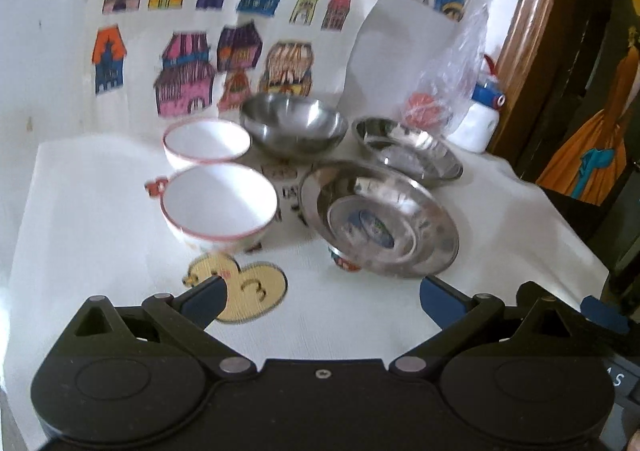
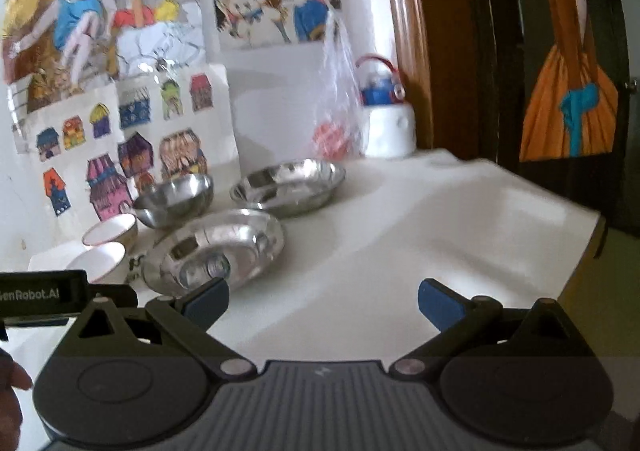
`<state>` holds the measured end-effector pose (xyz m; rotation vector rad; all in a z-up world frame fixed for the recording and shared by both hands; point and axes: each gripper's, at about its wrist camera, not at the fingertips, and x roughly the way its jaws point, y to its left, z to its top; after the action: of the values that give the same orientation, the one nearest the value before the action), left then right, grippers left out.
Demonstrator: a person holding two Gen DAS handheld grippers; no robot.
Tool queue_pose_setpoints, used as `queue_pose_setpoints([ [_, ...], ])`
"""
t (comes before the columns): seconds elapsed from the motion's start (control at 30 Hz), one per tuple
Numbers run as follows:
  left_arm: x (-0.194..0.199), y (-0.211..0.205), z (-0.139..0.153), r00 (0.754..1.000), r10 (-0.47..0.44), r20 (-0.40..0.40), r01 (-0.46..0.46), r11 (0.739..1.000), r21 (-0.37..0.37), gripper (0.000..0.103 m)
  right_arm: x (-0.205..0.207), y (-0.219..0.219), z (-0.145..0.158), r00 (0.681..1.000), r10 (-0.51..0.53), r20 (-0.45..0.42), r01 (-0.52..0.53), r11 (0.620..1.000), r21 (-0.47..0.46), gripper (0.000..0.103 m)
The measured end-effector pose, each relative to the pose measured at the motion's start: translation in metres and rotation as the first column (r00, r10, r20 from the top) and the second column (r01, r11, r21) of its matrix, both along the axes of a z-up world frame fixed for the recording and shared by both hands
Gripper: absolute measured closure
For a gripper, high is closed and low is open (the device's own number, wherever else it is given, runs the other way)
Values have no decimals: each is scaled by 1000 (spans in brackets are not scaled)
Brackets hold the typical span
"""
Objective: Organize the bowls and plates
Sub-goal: 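Withdraw both grippers and move them back toward the steel plates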
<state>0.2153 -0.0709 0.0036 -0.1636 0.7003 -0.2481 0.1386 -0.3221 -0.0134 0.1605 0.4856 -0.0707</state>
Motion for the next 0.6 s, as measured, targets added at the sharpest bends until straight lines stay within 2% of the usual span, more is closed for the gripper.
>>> queue_pose_setpoints([
  [0.1, 3, -5, -6, 1000, -1, -21, 2, 1000, 2, 1, 4, -6, -5, 1000, -5, -12, 5, 999, 35, 0],
  [0.37, 17, -13, -10, 999, 33, -23, -33, 999, -7, 1, 25, -17, -8, 1000, -22, -8, 22, 998, 56, 0],
  [0.53, 25, -17, -13, 998, 67, -9, -68, 997, -43, 1, 43, -23, -10, 1000, -8, -8, 9, 988, 154, 0],
  [0.6, 27, -19, -16, 997, 77, -8, -78, 995, -54, 1, 49, -24, -12, 1000, -8, -9, 9, 987, 163, 0],
])
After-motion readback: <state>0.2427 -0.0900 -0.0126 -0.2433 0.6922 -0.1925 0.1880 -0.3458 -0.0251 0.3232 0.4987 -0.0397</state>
